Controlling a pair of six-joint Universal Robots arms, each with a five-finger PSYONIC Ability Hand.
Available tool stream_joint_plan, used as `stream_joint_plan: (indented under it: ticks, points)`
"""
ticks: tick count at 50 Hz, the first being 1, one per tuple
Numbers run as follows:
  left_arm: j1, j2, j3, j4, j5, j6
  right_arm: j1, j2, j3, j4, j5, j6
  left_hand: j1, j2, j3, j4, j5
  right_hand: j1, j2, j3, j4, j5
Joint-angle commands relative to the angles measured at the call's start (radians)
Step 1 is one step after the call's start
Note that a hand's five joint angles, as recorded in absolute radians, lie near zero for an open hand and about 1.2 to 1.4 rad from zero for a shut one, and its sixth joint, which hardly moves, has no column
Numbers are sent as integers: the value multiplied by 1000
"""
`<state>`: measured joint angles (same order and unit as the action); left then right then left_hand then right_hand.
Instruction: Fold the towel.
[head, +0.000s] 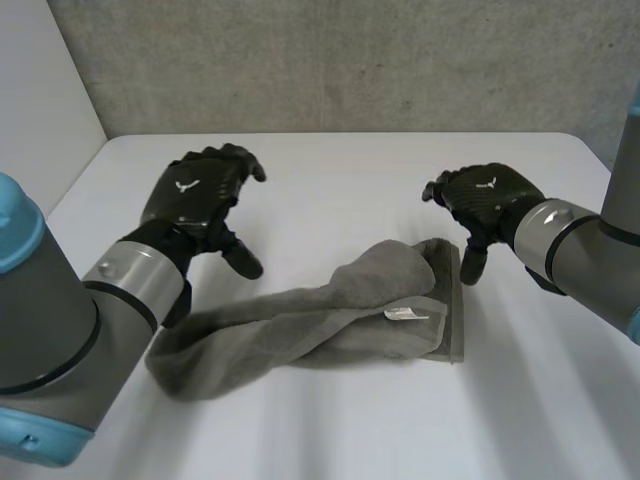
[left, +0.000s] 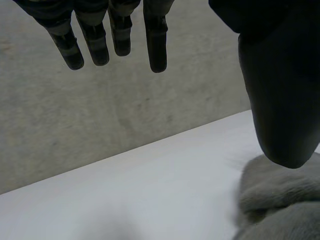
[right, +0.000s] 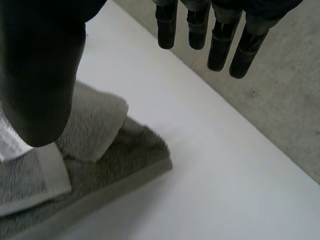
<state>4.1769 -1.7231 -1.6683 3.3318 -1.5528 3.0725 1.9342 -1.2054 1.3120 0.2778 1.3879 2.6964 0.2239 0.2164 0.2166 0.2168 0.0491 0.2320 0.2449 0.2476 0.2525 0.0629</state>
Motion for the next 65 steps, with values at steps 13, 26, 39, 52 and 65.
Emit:
stream_joint_plan:
  ticks: [13, 26, 39, 52, 65]
  points:
    - [-271, -240, 79, -3, -10, 190, -11, 148, 15, -180, -184, -49, 51, 59, 59, 58, 52, -47, -60, -63, -68, -53]
    - [-331, -326, 125, 9, -16, 193, -9, 291, -46, -183, -239, -190, 233, 241, 241, 240, 234, 20, 7, 5, 0, 15]
    - [-331, -486, 252, 15, -211, 322, -3, 340, -83, -184, -239, -188, 309, 317, 316, 316, 309, 685, 673, 670, 665, 680]
    - [-325, -501, 257, 15, -228, 325, -3, 354, -108, -187, -227, -170, 1142, 1150, 1149, 1149, 1142, 1164, 1151, 1149, 1144, 1159]
    - [-212, -308, 176, 11, -224, 310, -38, 322, -206, -148, -37, -67, 1172, 1180, 1180, 1180, 1173, 1164, 1151, 1149, 1144, 1159]
